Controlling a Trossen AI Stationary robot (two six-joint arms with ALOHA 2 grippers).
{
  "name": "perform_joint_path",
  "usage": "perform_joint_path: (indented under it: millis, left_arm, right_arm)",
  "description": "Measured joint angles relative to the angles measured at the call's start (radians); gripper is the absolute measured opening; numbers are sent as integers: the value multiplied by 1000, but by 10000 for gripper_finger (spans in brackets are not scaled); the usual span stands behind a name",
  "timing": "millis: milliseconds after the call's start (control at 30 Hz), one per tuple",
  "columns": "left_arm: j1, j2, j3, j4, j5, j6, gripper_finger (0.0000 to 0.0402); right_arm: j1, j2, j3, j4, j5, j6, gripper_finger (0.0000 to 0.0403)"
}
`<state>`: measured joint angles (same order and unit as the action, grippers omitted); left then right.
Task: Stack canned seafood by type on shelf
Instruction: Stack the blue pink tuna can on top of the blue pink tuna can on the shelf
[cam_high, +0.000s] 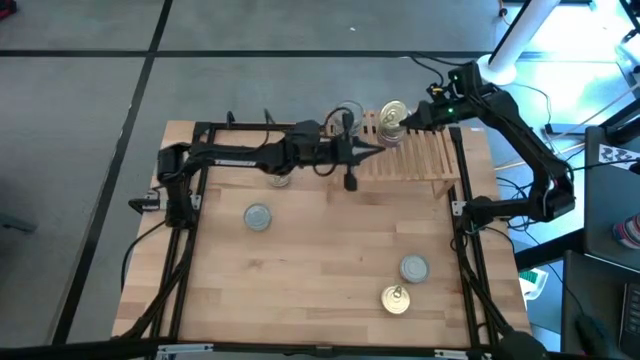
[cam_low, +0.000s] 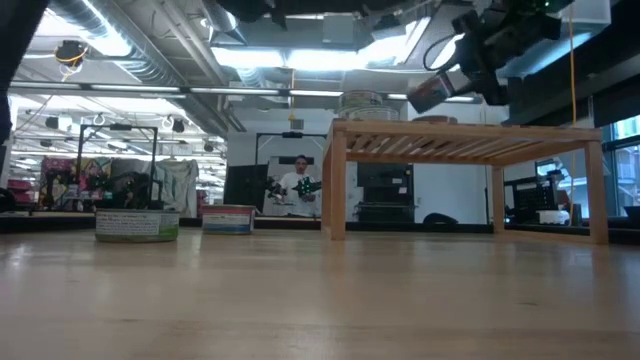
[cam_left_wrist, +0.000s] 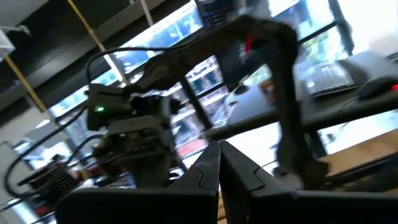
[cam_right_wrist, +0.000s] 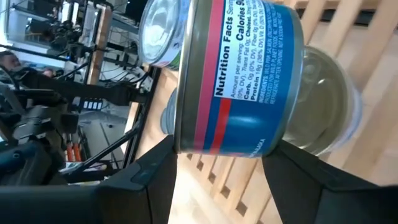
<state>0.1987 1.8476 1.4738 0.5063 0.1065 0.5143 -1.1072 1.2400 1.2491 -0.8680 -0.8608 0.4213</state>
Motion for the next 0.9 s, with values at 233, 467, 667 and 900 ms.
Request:
perform_joint_path:
  millis: [233, 467, 667, 900]
  left_arm:
    - [74, 140, 112, -1, -5, 16, 0]
    - [123, 242, 174, 7, -71, 54, 0]
    - [140, 280, 191, 0, -78, 42, 0]
    - [134, 280, 192, 14, -74, 76, 0]
  right_arm:
    - [0, 33, 0, -4, 4, 0, 209]
    - [0, 61, 0, -1, 29, -1, 209]
    - [0, 61, 1, -44, 3, -1, 209]
    - [1, 61, 1, -70, -39, 0, 209]
